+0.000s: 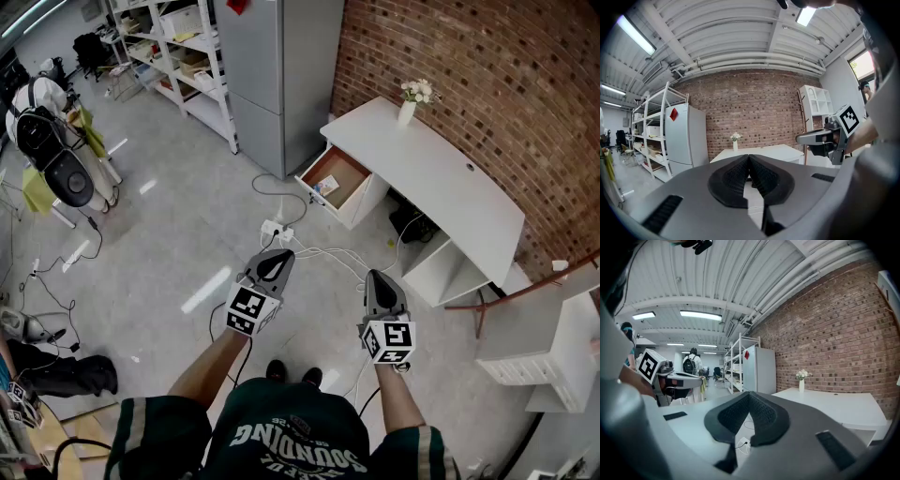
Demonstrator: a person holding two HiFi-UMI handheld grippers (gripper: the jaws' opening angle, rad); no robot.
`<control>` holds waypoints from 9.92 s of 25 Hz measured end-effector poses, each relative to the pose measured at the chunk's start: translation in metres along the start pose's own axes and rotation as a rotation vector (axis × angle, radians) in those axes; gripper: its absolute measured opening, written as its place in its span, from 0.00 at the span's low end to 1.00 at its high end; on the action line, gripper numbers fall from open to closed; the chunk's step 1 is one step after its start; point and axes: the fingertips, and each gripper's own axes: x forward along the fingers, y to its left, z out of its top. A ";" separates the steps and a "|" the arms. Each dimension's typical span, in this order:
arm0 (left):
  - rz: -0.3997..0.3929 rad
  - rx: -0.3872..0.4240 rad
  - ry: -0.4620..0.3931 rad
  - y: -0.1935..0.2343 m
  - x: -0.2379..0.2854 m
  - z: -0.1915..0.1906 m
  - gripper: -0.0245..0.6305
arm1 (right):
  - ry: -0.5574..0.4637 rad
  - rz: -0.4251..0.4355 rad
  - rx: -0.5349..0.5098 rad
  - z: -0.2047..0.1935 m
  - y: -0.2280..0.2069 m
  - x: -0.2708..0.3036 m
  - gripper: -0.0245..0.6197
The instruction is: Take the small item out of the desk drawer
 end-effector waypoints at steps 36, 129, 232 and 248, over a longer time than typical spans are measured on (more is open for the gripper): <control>0.045 -0.076 -0.001 -0.031 -0.006 -0.004 0.06 | 0.022 0.053 0.019 -0.011 0.005 -0.024 0.08; -0.123 -0.105 0.056 0.167 0.271 -0.022 0.06 | 0.088 -0.035 0.059 0.000 -0.088 0.291 0.08; -0.473 -0.078 0.217 0.307 0.526 -0.085 0.06 | 0.204 -0.336 0.205 -0.048 -0.181 0.526 0.08; -0.488 -0.081 0.299 0.290 0.544 -0.129 0.06 | 0.253 -0.321 0.245 -0.081 -0.195 0.529 0.08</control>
